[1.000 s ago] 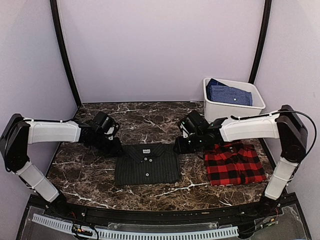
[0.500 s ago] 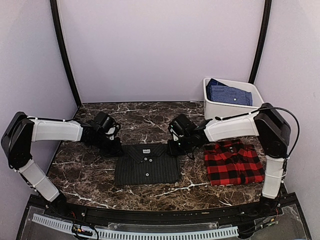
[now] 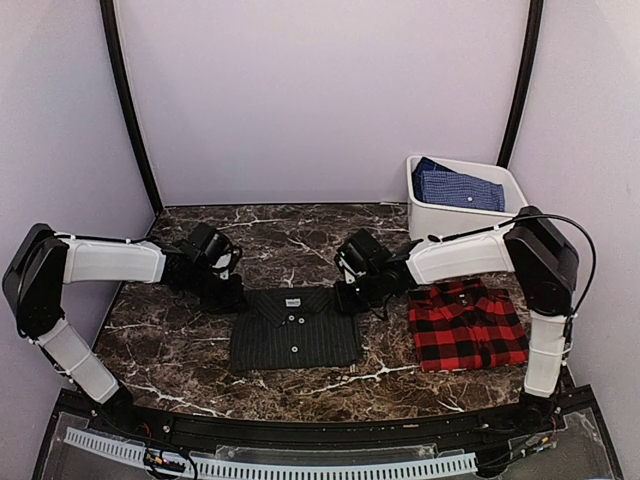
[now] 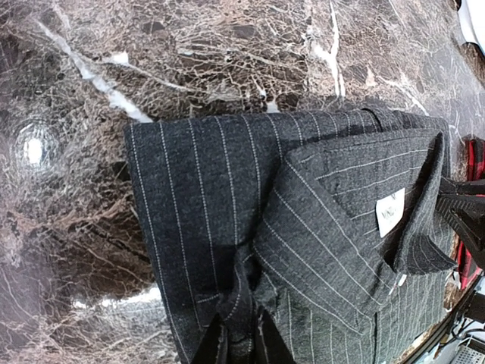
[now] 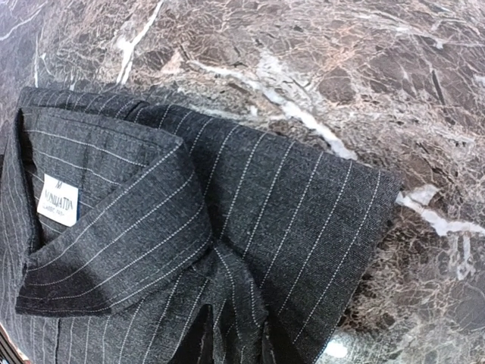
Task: Fold and stack the long sleeve shirts
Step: Adjust the square-folded shirt at the center of the board.
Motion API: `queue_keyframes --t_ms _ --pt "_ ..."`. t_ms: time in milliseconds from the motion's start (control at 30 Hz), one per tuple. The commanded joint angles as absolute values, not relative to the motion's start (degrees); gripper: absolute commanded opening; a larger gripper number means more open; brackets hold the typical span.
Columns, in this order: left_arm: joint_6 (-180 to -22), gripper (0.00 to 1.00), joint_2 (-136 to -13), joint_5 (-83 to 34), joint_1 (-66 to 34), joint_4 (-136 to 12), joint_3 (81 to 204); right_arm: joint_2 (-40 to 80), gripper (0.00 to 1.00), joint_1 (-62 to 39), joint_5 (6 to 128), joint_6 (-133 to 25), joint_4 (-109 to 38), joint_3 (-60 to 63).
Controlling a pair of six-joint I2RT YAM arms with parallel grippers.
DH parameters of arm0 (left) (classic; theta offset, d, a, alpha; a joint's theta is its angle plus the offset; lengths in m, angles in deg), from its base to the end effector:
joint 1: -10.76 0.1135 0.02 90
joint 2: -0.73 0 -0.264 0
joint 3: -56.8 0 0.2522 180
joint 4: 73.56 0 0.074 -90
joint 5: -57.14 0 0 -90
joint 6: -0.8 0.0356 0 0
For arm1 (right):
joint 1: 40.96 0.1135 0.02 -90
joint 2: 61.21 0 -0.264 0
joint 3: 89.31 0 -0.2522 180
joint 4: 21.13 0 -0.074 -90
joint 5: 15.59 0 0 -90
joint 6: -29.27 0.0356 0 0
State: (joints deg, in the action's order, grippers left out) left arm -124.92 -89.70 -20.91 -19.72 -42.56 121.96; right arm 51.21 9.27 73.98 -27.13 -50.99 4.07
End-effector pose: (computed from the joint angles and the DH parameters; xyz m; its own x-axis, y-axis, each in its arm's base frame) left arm 0.2638 -0.1638 0.1793 -0.9295 -0.1157 -0.3503 0.0649 0.8835 -0.4640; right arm 0.2618 0.3150 0.1573 -0.8668 -0.1764 -0.4664 -0.3501 0.8813 0.3173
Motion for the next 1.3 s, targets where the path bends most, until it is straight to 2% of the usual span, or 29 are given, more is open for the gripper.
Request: queue_keyframes --t_ms 0,67,533,833,1033,1200,1267 --pt "-123.6 0.09 -89.2 -20.2 -19.4 -43.0 121.8 51.2 0.10 9.5 73.4 -27.0 -49.7 2.7" --pt "-123.2 0.07 -88.7 -20.3 -19.4 -43.0 121.7 50.1 0.00 9.6 73.8 -27.0 -49.9 2.8" --pt "-121.1 0.02 -84.0 -19.7 -19.4 -45.6 120.5 41.4 0.00 10.3 79.9 -26.1 -50.1 7.0" --pt "-121.2 0.03 -90.0 -21.7 -18.7 -48.2 121.4 42.1 0.00 8.7 81.3 -24.2 -47.2 11.7" --pt "-122.2 0.06 -95.0 -23.8 -17.1 -48.0 122.3 45.2 0.00 7.2 80.8 -25.1 -45.0 11.4" --pt "-122.1 0.20 -96.0 -25.5 -16.5 -47.3 122.8 47.8 0.00 6.5 80.3 -26.2 -45.5 9.7" --pt "-122.1 0.23 -95.8 -25.9 -16.3 -46.9 122.8 48.4 0.01 6.4 80.2 -26.6 -45.8 9.4"
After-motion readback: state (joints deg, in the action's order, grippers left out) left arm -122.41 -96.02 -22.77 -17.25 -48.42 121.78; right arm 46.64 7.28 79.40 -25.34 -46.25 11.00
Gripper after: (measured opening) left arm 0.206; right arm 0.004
